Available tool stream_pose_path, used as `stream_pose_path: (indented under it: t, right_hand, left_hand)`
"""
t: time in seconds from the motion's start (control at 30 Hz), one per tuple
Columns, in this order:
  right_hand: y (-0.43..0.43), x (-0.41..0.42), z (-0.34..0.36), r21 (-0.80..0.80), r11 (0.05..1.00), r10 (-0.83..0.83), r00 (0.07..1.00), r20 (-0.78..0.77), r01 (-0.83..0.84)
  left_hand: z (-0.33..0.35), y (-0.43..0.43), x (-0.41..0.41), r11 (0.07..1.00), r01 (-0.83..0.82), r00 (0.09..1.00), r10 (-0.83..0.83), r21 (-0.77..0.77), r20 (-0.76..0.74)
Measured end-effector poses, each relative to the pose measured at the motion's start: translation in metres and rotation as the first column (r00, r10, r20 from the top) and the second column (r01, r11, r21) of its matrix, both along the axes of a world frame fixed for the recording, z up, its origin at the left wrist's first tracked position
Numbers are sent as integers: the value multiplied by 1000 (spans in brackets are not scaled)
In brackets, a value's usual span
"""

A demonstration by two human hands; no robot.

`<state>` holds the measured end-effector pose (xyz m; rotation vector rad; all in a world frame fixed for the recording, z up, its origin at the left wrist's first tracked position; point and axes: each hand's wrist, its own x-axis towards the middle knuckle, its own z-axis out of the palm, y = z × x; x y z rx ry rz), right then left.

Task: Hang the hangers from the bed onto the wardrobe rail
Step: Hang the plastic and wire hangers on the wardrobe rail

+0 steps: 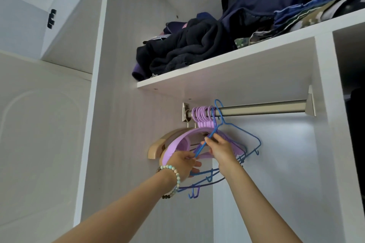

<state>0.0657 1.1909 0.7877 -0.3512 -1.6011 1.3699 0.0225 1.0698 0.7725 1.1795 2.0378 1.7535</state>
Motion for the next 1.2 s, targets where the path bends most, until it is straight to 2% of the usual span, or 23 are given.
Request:
stream_pose_path:
  t: [0.27, 0.5, 0.67, 0.87, 1.0, 1.2]
  right_hand:
    - [-6, -2, -21, -11, 999, -35, 997, 70, 36]
    - [-37, 15, -4, 104, 987, -119, 992, -43, 123]
    - [-80, 12, 9, 198, 975, -89, 995, -54, 98]
    - [-169, -12, 17, 360, 931, -38, 997, -74, 62]
    - [-247, -39, 17, 477, 879, 34, 997, -74, 6]
    - [-384, -93, 6, 552, 796, 265, 963, 49, -248]
  left_hand:
    - [-12, -19, -11, 996, -66, 997, 64, 52, 32]
    - [-8, -61, -18, 995, -69, 990, 78, 75, -116]
    - [1, -114, -30, 978, -73, 984, 104, 197, -147]
    - [8, -207, -50, 922, -189, 951, 258, 338, -171]
    - [6, -295, -74, 874, -316, 884, 413, 369, -220]
    - [-15, -460, -110, 760, -560, 696, 648, 331, -309]
